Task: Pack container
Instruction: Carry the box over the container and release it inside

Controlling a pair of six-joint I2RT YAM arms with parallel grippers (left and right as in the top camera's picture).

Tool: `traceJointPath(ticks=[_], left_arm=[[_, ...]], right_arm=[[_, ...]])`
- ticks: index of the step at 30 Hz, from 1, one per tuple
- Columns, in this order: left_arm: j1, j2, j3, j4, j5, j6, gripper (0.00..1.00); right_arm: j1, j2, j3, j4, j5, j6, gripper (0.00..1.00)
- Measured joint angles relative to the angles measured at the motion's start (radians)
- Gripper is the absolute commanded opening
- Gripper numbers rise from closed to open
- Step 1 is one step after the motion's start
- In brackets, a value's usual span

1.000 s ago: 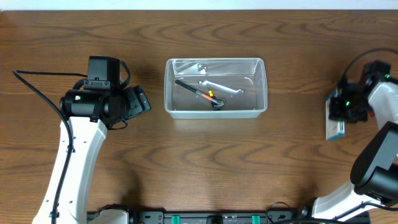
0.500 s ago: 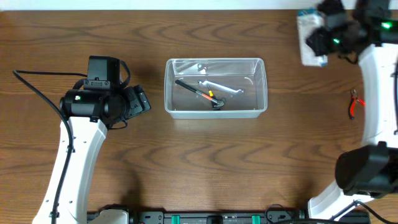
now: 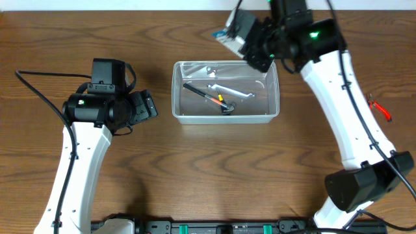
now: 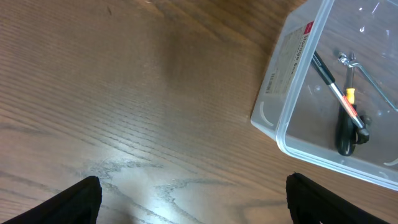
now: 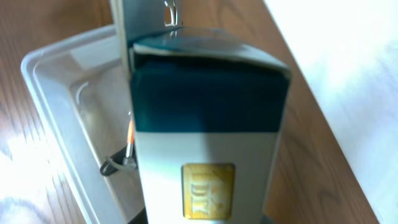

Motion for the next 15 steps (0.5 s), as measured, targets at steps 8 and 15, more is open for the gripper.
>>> traceJointPath(ticks=[8,15], left_arm=[[0.000,0.000,0.000,0.013,0.000,0.004,0.87],[0.000,0.000,0.000,0.014,0.000,0.013,0.87]], right_arm=[[0.038,0.140,0.000,-0.069,0.053,-0.055,0.01],[0.038,0.300,0.000,-0.127,0.064,-0.066,0.01]])
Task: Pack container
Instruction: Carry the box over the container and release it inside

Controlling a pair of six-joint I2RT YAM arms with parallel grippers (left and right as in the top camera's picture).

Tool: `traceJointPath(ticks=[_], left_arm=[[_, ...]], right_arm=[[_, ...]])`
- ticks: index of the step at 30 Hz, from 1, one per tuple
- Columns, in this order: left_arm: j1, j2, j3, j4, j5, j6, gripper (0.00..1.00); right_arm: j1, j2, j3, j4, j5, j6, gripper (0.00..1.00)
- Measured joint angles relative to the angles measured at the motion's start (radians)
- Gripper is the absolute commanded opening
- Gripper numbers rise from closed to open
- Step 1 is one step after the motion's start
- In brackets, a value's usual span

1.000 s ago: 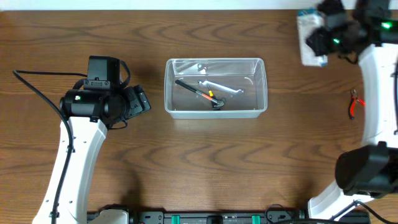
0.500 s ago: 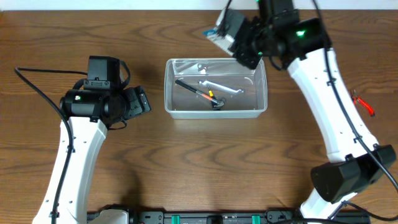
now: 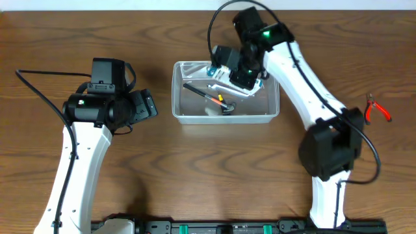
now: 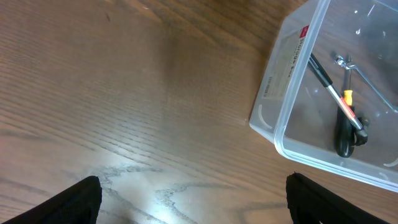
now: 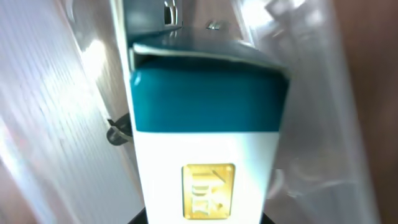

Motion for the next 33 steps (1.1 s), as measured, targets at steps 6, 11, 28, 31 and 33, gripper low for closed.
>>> traceJointPath(ticks=[6,11,28,31,33], left_arm=[[0.000,0.000,0.000,0.000,0.000,0.003,0.87],[0.000,0.000,0.000,0.000,0.000,0.003,0.87],[0.000,0.000,0.000,0.007,0.000,0.003,0.87],[0.000,0.000,0.000,0.007,0.000,0.003,0.87],[0.000,0.000,0.000,0.007,0.000,0.003,0.87]], right_arm=[[0.000,0.081,0.000,-0.026,-0.001,0.000,0.01],[0.003,0.088,0.000,-0.029,-0.005,0.000,0.01],[0.084,0.088,0.000,-0.071,-0.015,0.001,0.54],[0.085,0.088,0.000,-0.072,-0.019,-0.003,0.99],[0.085,0.088,0.000,-0.071,-0.016,-0.005,0.99]])
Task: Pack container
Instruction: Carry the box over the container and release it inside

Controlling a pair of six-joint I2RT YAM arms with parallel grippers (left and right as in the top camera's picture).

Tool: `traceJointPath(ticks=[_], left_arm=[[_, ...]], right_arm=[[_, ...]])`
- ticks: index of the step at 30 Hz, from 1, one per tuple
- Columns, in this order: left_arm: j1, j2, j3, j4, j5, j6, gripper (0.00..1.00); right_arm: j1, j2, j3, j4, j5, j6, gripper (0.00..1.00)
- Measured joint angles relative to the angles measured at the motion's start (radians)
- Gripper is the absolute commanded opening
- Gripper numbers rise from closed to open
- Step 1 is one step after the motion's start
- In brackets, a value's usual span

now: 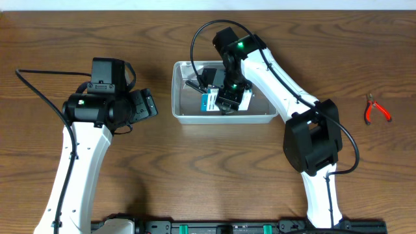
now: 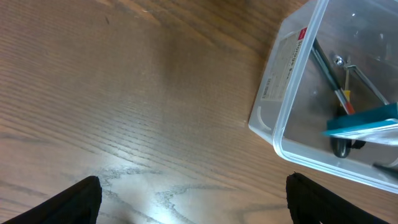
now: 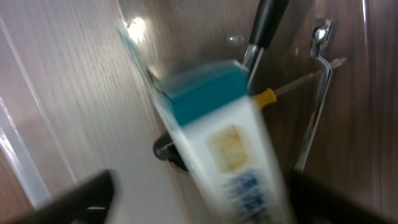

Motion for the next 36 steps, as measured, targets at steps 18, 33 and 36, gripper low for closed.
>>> traceJointPath(ticks=[18,33,36], left_arm=[[0.000,0.000,0.000,0.000,0.000,0.000,0.87],[0.000,0.000,0.000,0.000,0.000,0.002,0.87],[0.000,0.000,0.000,0.000,0.000,0.002,0.87]], right_arm=[[-0.067,-0.013,0.065,0.110,0.119,0.281,0.99],[-0.397,-0.328,0.119,-0.143,0.333,0.618,0.99],[-0.512,-0.327,0.118,-0.183,0.345,0.640,0.99]])
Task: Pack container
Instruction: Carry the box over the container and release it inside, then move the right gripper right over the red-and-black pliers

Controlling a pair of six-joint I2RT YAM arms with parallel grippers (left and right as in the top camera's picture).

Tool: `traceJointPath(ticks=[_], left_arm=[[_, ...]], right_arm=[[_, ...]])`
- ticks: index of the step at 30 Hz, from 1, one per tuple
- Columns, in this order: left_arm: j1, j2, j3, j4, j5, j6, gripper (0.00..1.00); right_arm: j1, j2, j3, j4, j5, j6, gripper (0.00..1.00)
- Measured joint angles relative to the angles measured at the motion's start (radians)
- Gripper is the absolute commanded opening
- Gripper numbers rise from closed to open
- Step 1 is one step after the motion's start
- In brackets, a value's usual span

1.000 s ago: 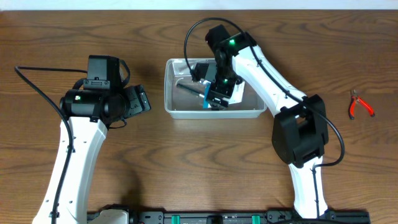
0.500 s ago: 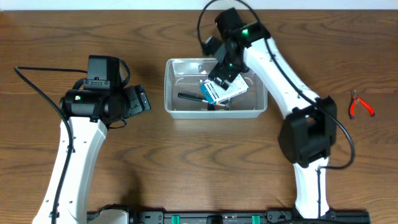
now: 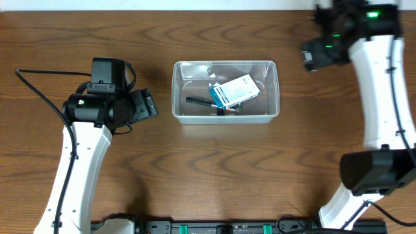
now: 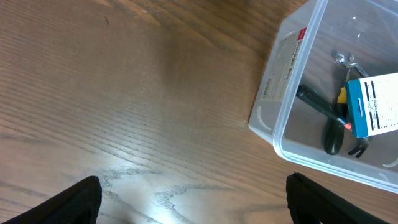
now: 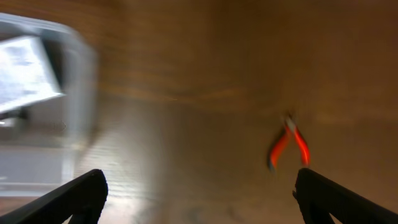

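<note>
The clear plastic container (image 3: pixel 224 63) stands mid-table. Inside it a blue-and-white box (image 3: pixel 235 91) lies tilted on top of a black-handled screwdriver (image 3: pixel 197 101) and a metal key. The left wrist view shows the container's rim (image 4: pixel 291 109), the box (image 4: pixel 373 112) and the screwdriver (image 4: pixel 328 138). My left gripper (image 3: pixel 148 104) is open over bare wood to the container's left (image 4: pixel 193 205). My right gripper (image 3: pixel 309 55) is open and empty, right of the container (image 5: pixel 202 199). In its blurred view are the container (image 5: pixel 74 93) and the box (image 5: pixel 25 71).
Red-handled pliers (image 5: pixel 287 149) lie on the wood to the right of the container, seen only in the right wrist view; my right arm hides them in the overhead view. The table's far edge runs close behind the right gripper.
My right gripper was low inside the container at the box. Now it is outside, off the container's far right corner. The box lies in the container, and the screwdriver has shifted. The left arm is unchanged.
My right gripper held the box at the container's far right corner, then over its inside. Then it was low in the container with its fingers apart around the tilted box. Now the box rests on the tools and the gripper is away to the right.
</note>
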Motion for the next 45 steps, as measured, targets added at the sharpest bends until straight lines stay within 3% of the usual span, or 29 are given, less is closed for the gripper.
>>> traceJointPath(ticks=[5,13,29,40,45], left_arm=[[0.000,0.000,0.000,0.000,0.000,0.000,0.87],[0.000,0.000,0.000,0.000,0.000,0.000,0.87],[0.000,0.000,0.000,0.000,0.000,0.000,0.87],[0.000,0.000,0.000,0.000,0.000,0.000,0.87],[0.000,0.000,0.000,0.000,0.000,0.000,0.87]], right_arm=[[-0.139,0.003,-0.032,-0.004,0.004,0.016,0.99],[-0.303,0.003,-0.199,0.123,-0.048,0.020,0.99],[-0.361,0.003,-0.600,0.438,-0.093,0.027,0.96],[-0.446,0.003,-0.646,0.495,-0.115,0.035,0.97],[-0.490,0.003,-0.647,0.508,-0.130,0.034,0.93]])
